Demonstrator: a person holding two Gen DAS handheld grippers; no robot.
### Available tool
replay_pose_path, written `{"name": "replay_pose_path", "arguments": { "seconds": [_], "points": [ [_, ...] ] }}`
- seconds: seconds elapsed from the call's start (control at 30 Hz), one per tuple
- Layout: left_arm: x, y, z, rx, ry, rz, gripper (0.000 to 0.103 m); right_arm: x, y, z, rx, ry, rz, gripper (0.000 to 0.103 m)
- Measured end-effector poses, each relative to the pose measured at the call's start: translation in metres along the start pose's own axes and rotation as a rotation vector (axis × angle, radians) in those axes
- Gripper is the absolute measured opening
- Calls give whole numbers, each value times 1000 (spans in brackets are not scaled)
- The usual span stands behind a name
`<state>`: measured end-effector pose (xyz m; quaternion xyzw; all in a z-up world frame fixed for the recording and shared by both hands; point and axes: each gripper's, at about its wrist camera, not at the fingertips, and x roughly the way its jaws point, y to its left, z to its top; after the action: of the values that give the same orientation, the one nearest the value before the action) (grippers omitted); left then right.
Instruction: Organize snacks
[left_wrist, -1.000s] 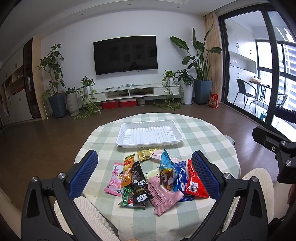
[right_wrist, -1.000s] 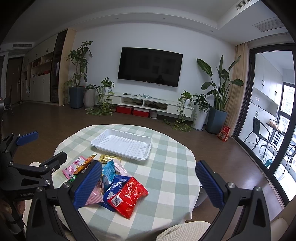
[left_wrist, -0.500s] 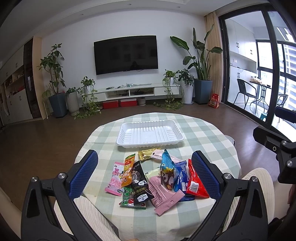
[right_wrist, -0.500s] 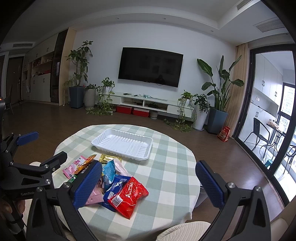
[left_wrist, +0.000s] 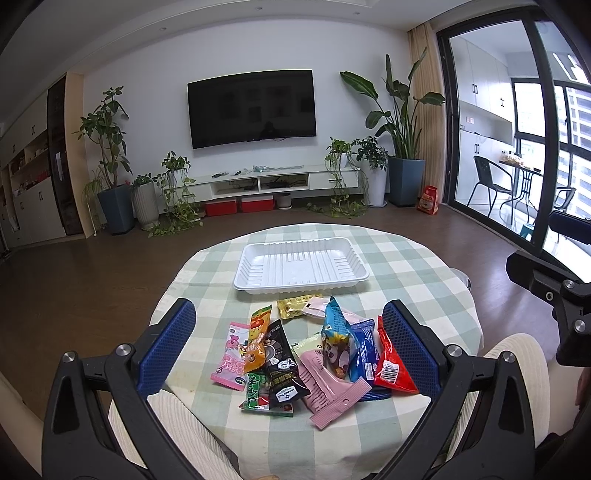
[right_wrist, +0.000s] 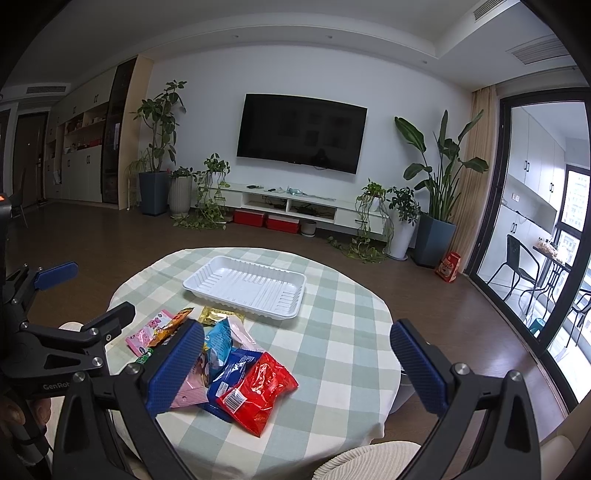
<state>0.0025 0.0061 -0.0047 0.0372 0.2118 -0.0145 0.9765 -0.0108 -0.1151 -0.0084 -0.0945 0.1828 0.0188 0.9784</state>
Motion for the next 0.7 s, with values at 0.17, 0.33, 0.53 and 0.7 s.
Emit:
{"name": "replay_pose_path", "arguments": {
  "seconds": [0.17,0.33,0.53,0.7],
  "points": [
    [9,10,-16,0,11,6,103,0,0,0,-1,2,1,103],
    [10,10,-17,5,17,10,103,1,0,0,0,2,1,103],
    [10,10,-17,5,18,10,103,1,1,0,-1,3,1,103],
    [10,10,-17,4,19,10,103,2,0,0,-1,6,2,103]
  ]
}}
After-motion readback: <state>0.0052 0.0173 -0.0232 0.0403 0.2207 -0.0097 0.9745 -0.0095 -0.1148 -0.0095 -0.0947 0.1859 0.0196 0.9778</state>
